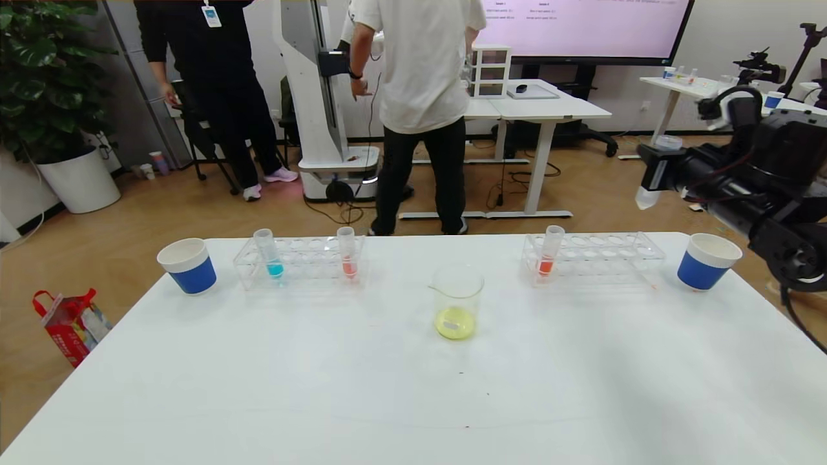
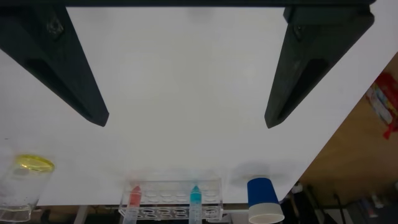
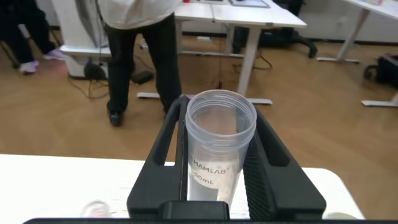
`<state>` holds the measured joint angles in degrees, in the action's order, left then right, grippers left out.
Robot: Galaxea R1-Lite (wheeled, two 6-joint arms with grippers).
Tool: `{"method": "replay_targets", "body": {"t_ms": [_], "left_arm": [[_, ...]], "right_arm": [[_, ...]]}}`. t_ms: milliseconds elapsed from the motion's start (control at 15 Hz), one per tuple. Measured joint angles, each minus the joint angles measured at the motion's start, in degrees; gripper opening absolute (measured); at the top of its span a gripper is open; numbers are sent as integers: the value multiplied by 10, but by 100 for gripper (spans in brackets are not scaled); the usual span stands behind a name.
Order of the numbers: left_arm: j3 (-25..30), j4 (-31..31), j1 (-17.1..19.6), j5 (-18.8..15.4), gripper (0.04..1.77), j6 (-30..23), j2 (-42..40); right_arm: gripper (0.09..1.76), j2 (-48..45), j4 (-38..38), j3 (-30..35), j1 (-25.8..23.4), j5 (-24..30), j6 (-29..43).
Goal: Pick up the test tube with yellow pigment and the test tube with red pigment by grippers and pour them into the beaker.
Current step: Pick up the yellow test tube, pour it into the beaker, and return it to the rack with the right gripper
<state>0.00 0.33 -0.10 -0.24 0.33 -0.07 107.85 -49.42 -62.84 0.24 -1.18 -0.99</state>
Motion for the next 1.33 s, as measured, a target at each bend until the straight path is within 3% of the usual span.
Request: {"method": "replay_targets", "body": {"t_ms": [533, 1333], "left_arm": [[0, 0, 0, 0, 175, 0, 0], [0, 0, 0, 0, 175, 0, 0]], "right_arm": [[51, 65, 15, -37, -172, 3, -30], [51, 176, -86, -14, -188, 2, -26]]}}
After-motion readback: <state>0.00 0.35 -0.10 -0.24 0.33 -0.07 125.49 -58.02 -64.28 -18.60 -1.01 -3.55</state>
